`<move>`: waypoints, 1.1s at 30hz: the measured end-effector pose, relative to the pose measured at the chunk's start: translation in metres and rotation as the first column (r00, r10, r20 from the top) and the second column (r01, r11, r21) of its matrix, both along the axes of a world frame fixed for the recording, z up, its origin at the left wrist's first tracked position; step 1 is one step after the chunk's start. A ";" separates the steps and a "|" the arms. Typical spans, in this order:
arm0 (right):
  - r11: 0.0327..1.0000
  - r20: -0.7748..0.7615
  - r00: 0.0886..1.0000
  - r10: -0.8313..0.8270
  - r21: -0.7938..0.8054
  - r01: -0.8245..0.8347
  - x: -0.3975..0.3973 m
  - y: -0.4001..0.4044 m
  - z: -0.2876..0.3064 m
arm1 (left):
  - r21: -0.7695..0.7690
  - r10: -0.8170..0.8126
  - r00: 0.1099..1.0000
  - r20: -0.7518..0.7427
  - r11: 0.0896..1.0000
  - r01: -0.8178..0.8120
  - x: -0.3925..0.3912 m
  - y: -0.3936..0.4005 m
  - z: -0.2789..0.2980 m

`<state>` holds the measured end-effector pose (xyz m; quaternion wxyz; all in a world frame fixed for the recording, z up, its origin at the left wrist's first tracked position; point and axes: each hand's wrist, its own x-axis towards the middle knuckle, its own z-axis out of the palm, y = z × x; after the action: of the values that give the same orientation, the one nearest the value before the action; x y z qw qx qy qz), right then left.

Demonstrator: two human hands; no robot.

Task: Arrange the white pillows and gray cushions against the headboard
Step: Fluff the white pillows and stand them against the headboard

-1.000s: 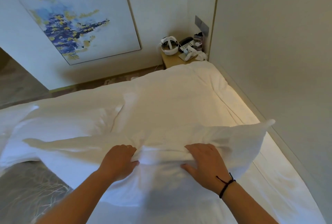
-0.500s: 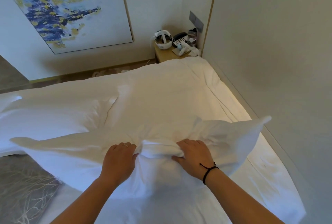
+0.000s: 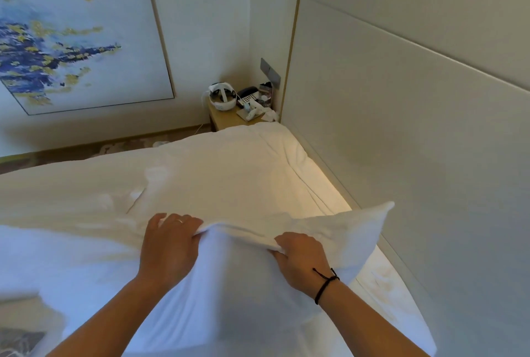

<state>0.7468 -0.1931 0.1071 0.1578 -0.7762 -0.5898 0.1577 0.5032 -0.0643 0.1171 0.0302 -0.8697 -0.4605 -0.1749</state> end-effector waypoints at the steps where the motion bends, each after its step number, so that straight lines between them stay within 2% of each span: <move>1: 0.999 -0.013 1.000 -0.024 0.026 0.024 0.010 0.000 0.008 | 0.006 -0.004 1.000 0.008 1.000 0.004 0.014 0.005 0.011; 6: 0.975 -0.029 0.985 -0.170 0.144 0.172 0.083 -0.002 0.055 | 0.089 -0.127 0.990 0.065 0.989 0.121 0.123 0.040 0.071; 10: 0.920 0.053 0.949 -0.310 0.269 0.286 0.151 0.001 0.094 | 0.147 -0.244 0.968 0.064 0.961 0.233 0.237 0.079 0.115; 13: 0.852 0.106 0.887 -0.449 0.349 0.390 0.208 0.013 0.108 | 0.128 -0.272 0.961 0.052 0.956 0.264 0.330 0.103 0.126; 16: 0.818 0.098 0.838 -0.537 0.301 0.490 0.270 0.032 0.091 | -0.019 -0.235 0.972 0.010 0.972 0.235 0.411 0.104 0.097; 18: 0.815 0.081 0.815 -0.574 0.158 0.558 0.308 0.038 0.062 | -0.221 -0.259 0.966 -0.027 0.944 0.247 0.446 0.084 0.051; 21: 0.843 0.099 0.853 -0.512 -0.131 0.521 0.343 0.026 0.005 | -0.597 -0.277 0.959 -0.061 0.780 0.188 0.466 0.033 -0.032; 23: 0.854 0.127 0.881 -0.456 -0.215 0.473 0.348 0.010 -0.031 | -0.735 -0.272 0.958 -0.091 0.668 0.120 0.461 0.003 -0.082; 26: 0.866 0.148 0.879 -0.454 -0.158 0.474 0.347 -0.010 -0.065 | -0.804 -0.228 0.970 -0.085 0.591 0.069 0.451 -0.025 -0.125; 29: 0.870 0.163 0.864 -0.476 -0.056 0.490 0.347 -0.016 -0.077 | -0.791 -0.216 0.974 -0.073 0.607 0.075 0.453 -0.025 -0.134; 33: 0.871 0.167 0.860 -0.482 -0.019 0.492 0.343 -0.014 -0.080 | -0.789 -0.249 0.967 -0.045 0.603 0.119 0.453 -0.010 -0.132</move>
<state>1.0895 -0.2069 0.0267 0.1219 -0.9143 -0.3800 0.0692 0.9563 -0.0743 -0.0153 -0.3333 -0.8496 -0.3948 0.1058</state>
